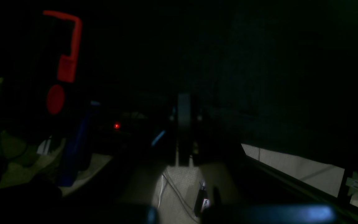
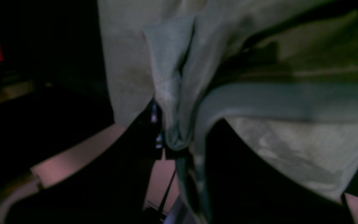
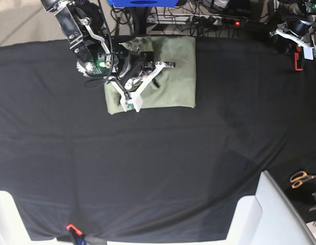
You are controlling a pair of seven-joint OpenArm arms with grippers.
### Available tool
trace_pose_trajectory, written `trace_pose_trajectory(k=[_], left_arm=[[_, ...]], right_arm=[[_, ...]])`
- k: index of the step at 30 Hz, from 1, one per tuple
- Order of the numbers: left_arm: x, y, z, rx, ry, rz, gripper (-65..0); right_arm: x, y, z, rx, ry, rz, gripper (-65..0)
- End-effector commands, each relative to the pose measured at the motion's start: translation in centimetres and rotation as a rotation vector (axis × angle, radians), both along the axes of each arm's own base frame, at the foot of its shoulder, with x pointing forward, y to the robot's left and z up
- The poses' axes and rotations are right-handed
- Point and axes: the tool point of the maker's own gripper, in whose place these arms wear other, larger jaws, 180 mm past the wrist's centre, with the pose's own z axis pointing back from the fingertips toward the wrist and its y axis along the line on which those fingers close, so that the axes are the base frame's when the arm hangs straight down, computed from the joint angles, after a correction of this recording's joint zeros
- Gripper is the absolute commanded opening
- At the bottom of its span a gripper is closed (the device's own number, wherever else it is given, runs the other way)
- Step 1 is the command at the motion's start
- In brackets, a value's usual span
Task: Fold the T-shirt properly
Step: 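Grasp the shoulder end with the right gripper and fold it over the hem fold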
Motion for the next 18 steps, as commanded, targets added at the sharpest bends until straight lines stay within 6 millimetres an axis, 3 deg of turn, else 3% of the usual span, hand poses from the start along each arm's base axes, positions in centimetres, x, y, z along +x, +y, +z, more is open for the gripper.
trace_pose_trajectory(k=[1,4,7,18], left_arm=[[0.5,0.6,1.0,0.016,-0.035,-0.006,-65.0],[0.5,0.6,1.0,0.016,-0.035,-0.006,-65.0],[0.5,0.6,1.0,0.016,-0.035,-0.006,-65.0],[0.5,0.6,1.0,0.016,-0.035,-0.006,-65.0]], right_arm=[[0.5,1.7,1.3,0.044,-0.033,0.038,-56.1],[0.0,2.1,1.1,0.028,-0.038,0.091,-43.2],[0.0,2.5,1.1,0.023,-0.045,0.117,-34.7],[-1.0,4.7,-0.8,-0.042,-0.032,0.278,-33.6]])
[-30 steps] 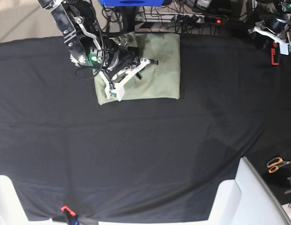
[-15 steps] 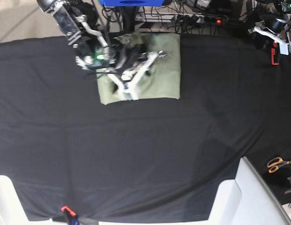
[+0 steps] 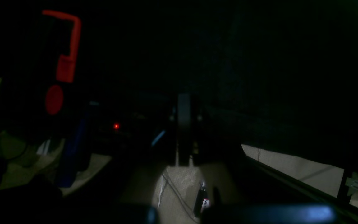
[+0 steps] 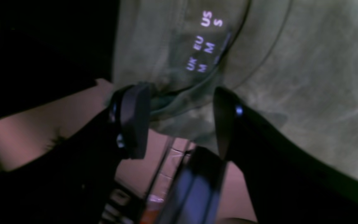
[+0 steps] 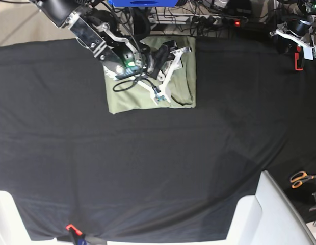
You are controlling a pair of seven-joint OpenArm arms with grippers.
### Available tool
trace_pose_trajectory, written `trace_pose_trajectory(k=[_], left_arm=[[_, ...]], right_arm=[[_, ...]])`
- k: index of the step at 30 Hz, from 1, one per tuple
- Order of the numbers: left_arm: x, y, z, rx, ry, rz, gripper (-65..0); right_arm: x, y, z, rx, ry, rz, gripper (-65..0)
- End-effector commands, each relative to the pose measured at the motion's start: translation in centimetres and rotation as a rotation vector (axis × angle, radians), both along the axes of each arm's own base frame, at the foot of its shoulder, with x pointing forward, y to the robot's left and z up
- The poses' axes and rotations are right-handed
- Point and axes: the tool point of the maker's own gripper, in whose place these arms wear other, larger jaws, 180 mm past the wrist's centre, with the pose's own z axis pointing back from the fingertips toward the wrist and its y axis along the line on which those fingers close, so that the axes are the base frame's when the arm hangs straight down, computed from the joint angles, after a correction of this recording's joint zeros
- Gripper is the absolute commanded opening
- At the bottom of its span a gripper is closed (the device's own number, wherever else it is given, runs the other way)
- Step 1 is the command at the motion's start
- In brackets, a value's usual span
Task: Fold the T-shirt properly
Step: 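Grasp the shoulder end with the right gripper and fold it over the hem fold, then move the left gripper to the folded bundle's edge and grasp it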
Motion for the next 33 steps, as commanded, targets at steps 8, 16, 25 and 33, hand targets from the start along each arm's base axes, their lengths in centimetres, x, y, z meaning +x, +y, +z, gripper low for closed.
trace_pose_trajectory(k=[8,16,25,33], left_arm=[[0.4,0.6,1.0,0.018,-0.034,-0.006,-65.0],[1.0,-1.3,0.4,-0.016,-0.028,-0.051,-65.0],[4.6,-10.9,1.6,-0.271,-0.127,-0.255,-65.0],[6.4,-15.5,1.7,-0.441,-0.162,-0.287,0.0]], right_arm=[[-0.9,0.9,0.9,0.003,0.03,0.075,-33.6],[2.4,-3.2,6.2,0.082,-0.136,-0.043,-51.3],[5.0,-10.8,5.5,0.024,-0.143,-0.319,-65.0],[4.2,-13.5,4.2,-0.031,-0.192,-0.334,-65.0]])
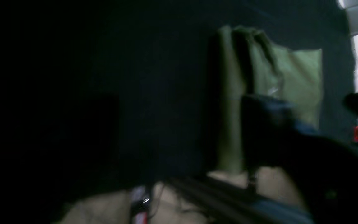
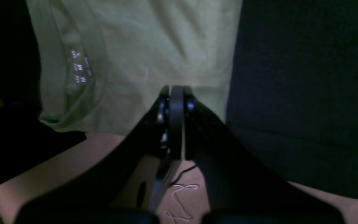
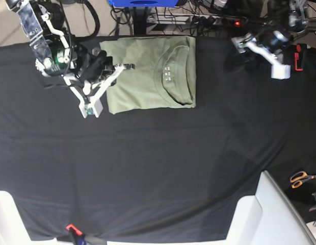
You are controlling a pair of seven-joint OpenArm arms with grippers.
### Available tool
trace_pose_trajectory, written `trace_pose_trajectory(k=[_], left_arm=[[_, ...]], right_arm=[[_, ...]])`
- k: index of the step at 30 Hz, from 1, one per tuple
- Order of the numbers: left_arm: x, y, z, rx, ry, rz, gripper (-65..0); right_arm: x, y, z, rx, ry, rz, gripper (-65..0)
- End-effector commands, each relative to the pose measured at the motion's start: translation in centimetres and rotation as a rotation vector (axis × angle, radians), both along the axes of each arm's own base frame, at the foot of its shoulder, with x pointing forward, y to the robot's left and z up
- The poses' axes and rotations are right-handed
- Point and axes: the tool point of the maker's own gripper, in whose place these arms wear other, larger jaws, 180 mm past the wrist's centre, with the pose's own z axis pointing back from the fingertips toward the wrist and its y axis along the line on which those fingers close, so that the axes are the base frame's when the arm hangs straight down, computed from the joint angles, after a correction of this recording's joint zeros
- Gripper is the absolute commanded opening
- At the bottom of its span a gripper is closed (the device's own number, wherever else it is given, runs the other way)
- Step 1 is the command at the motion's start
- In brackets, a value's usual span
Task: Fold the T-shirt properly
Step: 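Move the left gripper to the folded bundle's edge and grasp it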
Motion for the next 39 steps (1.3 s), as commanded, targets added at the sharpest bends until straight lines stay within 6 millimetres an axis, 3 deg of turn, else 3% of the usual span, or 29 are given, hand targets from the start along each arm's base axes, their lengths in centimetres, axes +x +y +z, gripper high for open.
trace_pose_trajectory(k=[1,6,10,16,26,28,34,39], left_arm=[[0.5,-1.0,0.2,-0.026,-0.02,-0.024,0.0],[1.4,-5.7,-2.3,-0.127,0.038,-0.116,0.0],[1.9,-8.2,-4.1,-0.182,0.058,-0.111,0.0],[-0.4,-12.5,-7.5,-0.129,0.143,-0.201,0.0],[-1.0,-12.8,-9.2,-0.128,0.185,-0.186,-0.5],[-1.0,-12.7,-9.2,-0.13,0.182,-0.179,-14.3],[-0.8,-12.8,-10.1,-0.138,0.21,-0.178,-65.0],[-0.7,-11.6,-9.7,-0.077,0.235,-0.263,-65.0]], right_arm=[[0.6,-0.1,0.6,0.005,-0.038,-0.001,-65.0],[0.3,-0.4,0.4,-0.004,-0.03,0.001,-65.0],[0.2,-0.6,0.3,-0.008,-0.027,0.003,-65.0],[-0.5,-0.7,-0.1,-0.011,-0.011,-0.002,-65.0],[-0.6,-0.7,-0.1,-0.012,-0.009,0.0,-65.0],[-0.6,-0.7,-0.1,-0.012,-0.009,0.0,-65.0],[-0.5,-0.9,-0.1,-0.013,-0.01,-0.004,-65.0],[-0.5,-0.9,-0.1,-0.013,-0.01,-0.004,-65.0]])
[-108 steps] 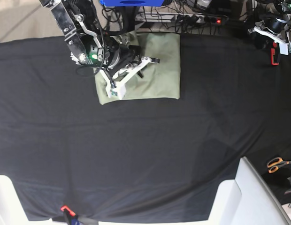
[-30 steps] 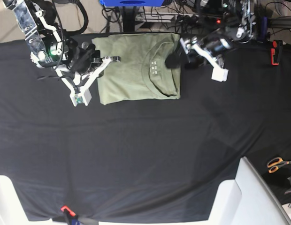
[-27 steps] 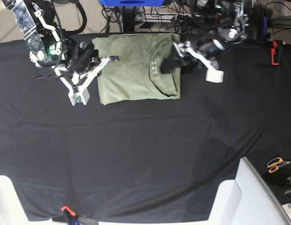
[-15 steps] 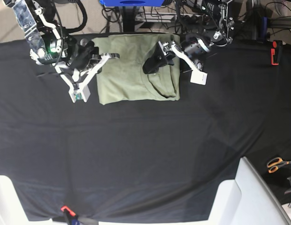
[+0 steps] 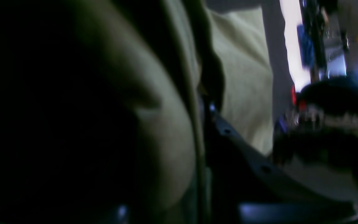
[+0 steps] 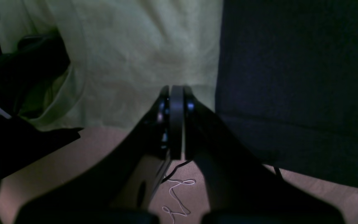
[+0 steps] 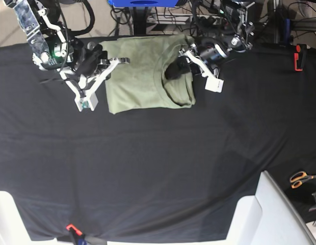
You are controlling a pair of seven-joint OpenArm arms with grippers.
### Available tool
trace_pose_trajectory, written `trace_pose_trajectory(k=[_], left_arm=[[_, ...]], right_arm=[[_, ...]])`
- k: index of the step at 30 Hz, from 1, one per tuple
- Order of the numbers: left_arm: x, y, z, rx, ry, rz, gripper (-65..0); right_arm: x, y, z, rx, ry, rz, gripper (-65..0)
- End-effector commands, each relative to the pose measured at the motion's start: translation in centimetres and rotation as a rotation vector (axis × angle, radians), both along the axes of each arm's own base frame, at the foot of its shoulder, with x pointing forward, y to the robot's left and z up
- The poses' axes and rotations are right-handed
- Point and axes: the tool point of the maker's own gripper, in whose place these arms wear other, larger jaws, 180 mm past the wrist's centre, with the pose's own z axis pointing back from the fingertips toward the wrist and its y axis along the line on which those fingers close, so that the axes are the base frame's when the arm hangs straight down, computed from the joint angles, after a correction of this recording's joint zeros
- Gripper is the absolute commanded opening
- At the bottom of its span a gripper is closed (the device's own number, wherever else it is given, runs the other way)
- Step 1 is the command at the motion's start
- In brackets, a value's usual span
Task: Fold the T-shirt properly
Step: 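Move the left gripper to the folded bundle's edge and grasp it, then rotate the folded bundle with the left gripper and set it down square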
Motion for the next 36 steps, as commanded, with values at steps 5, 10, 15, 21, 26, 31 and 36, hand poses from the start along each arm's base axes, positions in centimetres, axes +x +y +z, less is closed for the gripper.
trace_pose_trajectory(k=[5,10,15,21,26,31,36], left_arm=[[-0.3,2.6,0.1,0.193,0.012,-0.199,-65.0],[1.2,2.7,1.0,0.327,-0.043,-0.496,-65.0],[3.8,3.9,1.4,0.484,-0.077,-0.661,-65.0],[9.1,2.7,3.7,0.629,-0.205,-0.823,-65.0],[12.0,1.8,3.9,0.835,-0.307,-0.983,-65.0],[13.1,0.2,2.2,1.01,-0.348,-1.146,-65.0],[13.4,-3.2,2.2,1.055,-0.46,-1.277,-65.0]], right_arm=[[0.8,0.1,0.7,0.009,-0.033,-0.002,-65.0],[0.8,0.1,0.7,0.01,-0.033,-0.002,-65.0],[0.8,0.2,0.7,0.015,-0.031,-0.003,-65.0],[0.7,0.3,0.7,0.017,-0.032,-0.002,-65.0],[0.7,0.3,0.7,0.016,-0.03,-0.003,-65.0],[0.7,0.3,0.7,0.016,-0.03,-0.003,-65.0],[1.5,-0.1,1.0,0.029,-0.041,-0.048,-65.0]])
